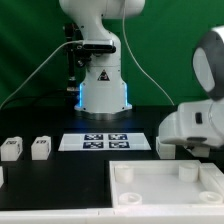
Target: Assemble one leg
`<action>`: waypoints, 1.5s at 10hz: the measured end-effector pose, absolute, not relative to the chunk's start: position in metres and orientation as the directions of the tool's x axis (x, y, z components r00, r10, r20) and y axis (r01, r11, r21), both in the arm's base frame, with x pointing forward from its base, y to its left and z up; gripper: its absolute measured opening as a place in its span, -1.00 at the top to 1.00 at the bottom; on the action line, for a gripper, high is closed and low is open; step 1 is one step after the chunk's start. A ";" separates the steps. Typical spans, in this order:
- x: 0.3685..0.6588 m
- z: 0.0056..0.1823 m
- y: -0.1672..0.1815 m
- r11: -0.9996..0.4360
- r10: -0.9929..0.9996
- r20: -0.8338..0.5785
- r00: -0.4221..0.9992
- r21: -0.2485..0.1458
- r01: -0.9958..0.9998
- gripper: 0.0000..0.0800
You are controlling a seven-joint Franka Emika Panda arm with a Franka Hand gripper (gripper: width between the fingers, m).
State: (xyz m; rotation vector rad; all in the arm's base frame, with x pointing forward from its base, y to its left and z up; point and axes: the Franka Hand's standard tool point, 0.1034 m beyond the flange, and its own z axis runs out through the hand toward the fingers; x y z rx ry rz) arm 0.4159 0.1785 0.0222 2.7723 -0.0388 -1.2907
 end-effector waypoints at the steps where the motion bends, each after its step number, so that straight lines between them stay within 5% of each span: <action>1: 0.427 0.041 0.173 -0.997 -0.059 -0.744 0.666 0.079 0.000 0.27; 5: 0.479 0.100 0.171 -0.998 -0.056 -0.331 0.942 -0.006 -0.061 0.27; 7: 0.488 0.130 0.170 -1.000 -0.004 -0.070 0.998 -0.012 -0.005 0.27; 10: 0.479 0.122 0.184 -0.996 -0.012 0.152 0.988 -0.084 0.001 0.27; 12: 0.482 0.120 0.183 -0.995 0.017 0.182 0.983 -0.092 0.034 0.27; 15: 0.556 0.147 0.147 -0.987 0.124 0.284 0.951 -0.067 0.149 0.27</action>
Offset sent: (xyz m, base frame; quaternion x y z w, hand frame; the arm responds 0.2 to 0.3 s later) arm 0.0343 -0.0130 0.0605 0.0297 0.3252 0.0241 0.9449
